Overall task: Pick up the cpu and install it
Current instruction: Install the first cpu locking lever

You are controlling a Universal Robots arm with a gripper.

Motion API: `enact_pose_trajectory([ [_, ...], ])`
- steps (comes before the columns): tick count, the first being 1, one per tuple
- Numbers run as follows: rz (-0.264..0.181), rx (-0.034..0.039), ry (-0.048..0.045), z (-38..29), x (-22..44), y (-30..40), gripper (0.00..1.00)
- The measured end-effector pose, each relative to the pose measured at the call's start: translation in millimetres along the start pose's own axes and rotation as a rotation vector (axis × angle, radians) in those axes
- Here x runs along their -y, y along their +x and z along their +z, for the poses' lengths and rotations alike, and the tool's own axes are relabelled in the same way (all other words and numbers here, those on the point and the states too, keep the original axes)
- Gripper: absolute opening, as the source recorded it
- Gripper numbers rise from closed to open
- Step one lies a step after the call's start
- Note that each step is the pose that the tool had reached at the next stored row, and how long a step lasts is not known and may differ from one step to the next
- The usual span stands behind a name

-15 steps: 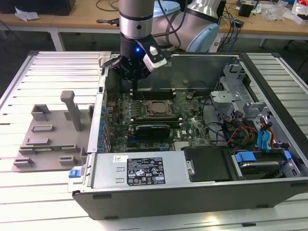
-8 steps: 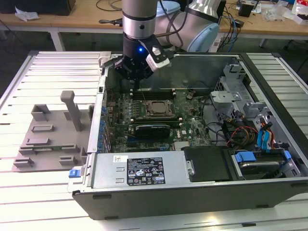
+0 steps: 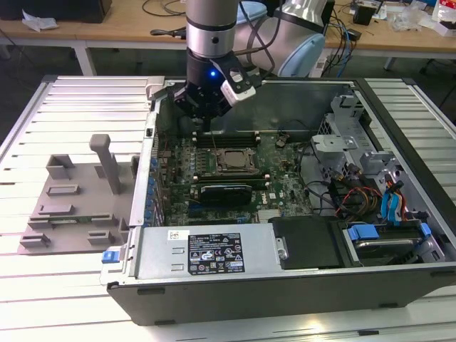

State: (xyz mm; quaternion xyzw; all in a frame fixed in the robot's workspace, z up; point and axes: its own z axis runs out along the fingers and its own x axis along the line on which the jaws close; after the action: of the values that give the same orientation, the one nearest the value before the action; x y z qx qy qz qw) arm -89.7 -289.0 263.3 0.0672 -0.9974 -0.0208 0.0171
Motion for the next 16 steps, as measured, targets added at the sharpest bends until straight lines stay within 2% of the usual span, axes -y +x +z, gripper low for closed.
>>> enact_pose_trajectory([
  [16, 0.0, 0.0001, 0.0, 0.3, 1.0, -7.4, 0.11],
])
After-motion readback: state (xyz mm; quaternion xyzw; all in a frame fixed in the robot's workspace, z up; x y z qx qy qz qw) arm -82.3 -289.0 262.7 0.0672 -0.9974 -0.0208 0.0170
